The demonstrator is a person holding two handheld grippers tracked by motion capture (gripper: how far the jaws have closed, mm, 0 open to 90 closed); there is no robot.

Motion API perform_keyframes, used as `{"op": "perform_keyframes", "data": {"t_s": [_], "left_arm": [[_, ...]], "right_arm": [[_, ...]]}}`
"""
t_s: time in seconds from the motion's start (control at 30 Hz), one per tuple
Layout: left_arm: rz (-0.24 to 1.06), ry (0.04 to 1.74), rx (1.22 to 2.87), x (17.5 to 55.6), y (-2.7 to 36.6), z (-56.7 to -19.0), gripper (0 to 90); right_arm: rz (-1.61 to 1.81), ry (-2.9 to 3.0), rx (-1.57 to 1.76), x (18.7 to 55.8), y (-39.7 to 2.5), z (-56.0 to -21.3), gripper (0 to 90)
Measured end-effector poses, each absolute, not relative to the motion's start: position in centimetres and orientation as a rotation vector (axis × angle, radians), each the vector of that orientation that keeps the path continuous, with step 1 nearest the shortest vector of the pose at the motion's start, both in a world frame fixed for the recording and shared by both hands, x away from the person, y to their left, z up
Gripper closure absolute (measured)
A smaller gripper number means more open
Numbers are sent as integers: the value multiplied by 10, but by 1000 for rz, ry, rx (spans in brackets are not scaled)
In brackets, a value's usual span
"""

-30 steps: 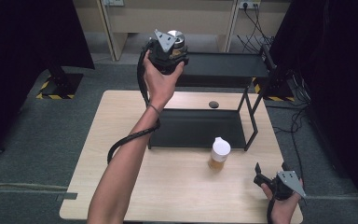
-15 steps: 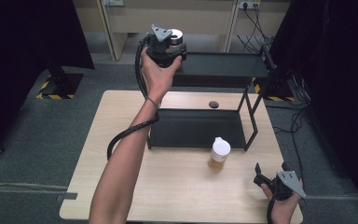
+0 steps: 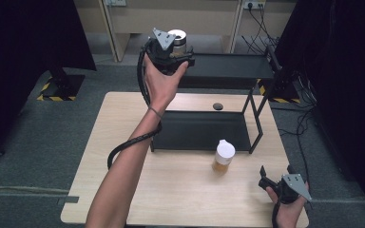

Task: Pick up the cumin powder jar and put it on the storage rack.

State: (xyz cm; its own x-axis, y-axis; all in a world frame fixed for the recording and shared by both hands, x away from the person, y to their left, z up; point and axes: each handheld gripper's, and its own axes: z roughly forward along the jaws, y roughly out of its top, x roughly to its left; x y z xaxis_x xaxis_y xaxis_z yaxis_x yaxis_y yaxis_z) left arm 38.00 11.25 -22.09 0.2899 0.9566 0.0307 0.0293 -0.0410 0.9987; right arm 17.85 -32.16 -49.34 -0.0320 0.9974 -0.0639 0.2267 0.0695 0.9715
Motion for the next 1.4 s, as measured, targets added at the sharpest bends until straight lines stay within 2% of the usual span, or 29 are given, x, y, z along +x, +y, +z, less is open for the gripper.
{"op": "perform_keyframes", "data": {"t_s": [0.77, 1.4], "left_arm": [[1089, 845, 1406, 315, 144, -261, 18], [1057, 782, 1404, 276, 167, -300, 18]], "right_arm": [[1048, 1430, 1312, 179, -320, -493, 37], [1047, 1428, 1316, 179, -319, -492, 36]]}}
